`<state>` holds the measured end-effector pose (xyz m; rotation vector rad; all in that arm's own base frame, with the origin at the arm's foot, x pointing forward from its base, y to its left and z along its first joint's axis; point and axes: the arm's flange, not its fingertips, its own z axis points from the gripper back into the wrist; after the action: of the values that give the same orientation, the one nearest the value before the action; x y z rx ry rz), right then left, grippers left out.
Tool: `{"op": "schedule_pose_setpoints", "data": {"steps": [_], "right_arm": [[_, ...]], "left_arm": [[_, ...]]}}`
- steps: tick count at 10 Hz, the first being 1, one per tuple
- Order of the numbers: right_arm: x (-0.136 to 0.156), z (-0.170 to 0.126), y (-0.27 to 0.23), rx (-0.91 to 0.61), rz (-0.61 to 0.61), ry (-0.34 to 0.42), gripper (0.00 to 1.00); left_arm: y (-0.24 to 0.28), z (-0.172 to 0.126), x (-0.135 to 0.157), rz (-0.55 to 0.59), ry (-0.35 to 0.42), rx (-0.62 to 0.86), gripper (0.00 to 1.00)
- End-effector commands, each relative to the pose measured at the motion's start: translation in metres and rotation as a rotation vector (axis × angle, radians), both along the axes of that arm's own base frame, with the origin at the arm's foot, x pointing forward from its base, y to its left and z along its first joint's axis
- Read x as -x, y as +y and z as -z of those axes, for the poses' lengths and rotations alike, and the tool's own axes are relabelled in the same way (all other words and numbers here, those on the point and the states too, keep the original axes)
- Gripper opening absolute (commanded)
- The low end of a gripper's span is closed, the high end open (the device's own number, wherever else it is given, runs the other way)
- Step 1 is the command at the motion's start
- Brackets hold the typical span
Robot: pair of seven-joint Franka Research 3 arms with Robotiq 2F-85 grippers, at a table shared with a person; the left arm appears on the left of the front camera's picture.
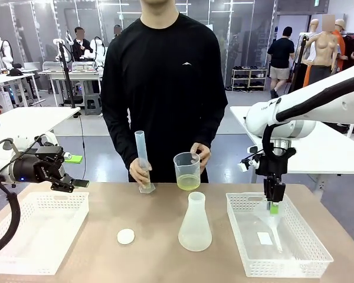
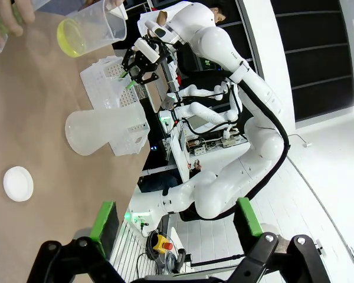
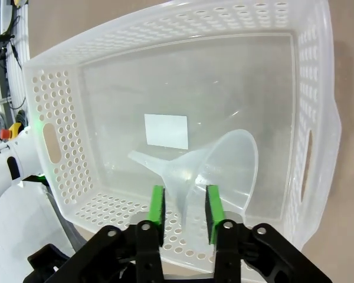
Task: Prepare the solutions needed for the experiment.
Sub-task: Pick up the Plastic Funnel and insert it into the Big flask.
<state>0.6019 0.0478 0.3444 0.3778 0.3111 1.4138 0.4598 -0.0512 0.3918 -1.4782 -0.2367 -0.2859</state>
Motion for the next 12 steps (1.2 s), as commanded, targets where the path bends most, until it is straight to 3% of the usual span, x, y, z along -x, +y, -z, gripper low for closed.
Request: {"op": "schedule_pose_setpoints", "data": {"steps": [1, 2, 6, 10, 12], "right_arm": [[-0.013, -0.003, -0.001, -0.004, 0.012, 0.029, 0.21], [-0.014, -0.003, -0.001, -0.009, 0.015, 0.034, 0.0], [-0.015, -0.004, -0.002, -0.031, 0.022, 0.073, 0.0], [0.023, -0.046, 0.026, 0.048, 0.046, -0.027, 0.0], [0.046, -0.078, 0.044, 0.142, 0.062, -0.12, 0.0]], "left_arm": [[0.001, -0.001, -0.001, 0.012, -0.011, -0.002, 1.0], [0.001, -0.001, -0.001, 0.012, -0.011, -0.002, 1.0], [0.001, -0.001, -0.001, 0.012, -0.011, -0.002, 1.0], [0.001, -0.001, -0.001, 0.012, -0.011, -0.002, 1.0], [0.001, -0.001, -0.001, 0.012, -0.011, -0.002, 1.0]]}}
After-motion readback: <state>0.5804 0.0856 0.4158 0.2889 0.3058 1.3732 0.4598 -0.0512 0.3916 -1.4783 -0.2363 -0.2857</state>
